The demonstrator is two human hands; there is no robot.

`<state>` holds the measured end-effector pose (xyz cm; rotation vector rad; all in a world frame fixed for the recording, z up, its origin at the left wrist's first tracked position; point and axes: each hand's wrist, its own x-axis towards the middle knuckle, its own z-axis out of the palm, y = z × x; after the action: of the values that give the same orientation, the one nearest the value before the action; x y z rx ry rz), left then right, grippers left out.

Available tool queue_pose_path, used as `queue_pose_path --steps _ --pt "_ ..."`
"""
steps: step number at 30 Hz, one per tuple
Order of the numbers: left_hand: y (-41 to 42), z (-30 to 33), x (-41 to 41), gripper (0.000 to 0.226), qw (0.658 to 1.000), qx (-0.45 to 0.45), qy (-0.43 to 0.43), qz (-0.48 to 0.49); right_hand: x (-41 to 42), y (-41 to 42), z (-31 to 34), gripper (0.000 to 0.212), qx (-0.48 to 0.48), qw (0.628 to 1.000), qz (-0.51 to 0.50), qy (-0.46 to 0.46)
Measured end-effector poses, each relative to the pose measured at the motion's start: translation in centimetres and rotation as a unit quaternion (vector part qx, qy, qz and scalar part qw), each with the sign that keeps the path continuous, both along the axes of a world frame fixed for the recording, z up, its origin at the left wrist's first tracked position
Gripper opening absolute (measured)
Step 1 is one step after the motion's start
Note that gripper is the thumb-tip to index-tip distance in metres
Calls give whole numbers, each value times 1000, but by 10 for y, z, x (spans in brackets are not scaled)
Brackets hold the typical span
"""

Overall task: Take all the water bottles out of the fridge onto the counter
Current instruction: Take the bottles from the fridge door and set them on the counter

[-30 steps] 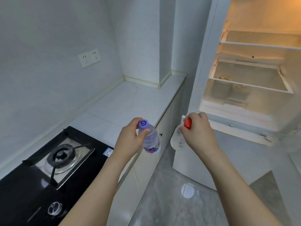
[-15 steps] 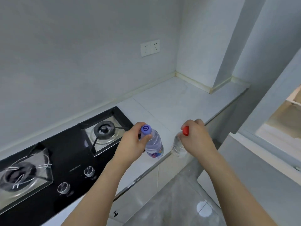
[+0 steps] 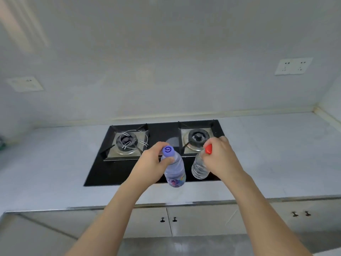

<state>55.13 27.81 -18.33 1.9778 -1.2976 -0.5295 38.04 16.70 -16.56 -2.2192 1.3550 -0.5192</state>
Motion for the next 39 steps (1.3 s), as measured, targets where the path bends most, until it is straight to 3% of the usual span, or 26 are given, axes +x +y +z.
queue_pose_path --steps 5,12,24,39 --pt "57 4 53 21 998 -13 4 65 70 36 6 27 -8 997 70 18" --pt "150 8 139 23 991 -21 25 129 176 107 7 18 -2 987 162 13" --pt "275 -4 253 31 975 -15 15 220 309 213 -4 21 8 968 250 16" --pt "307 -23 350 17 948 -30 10 317 445 221 -22 24 22 938 347 19"
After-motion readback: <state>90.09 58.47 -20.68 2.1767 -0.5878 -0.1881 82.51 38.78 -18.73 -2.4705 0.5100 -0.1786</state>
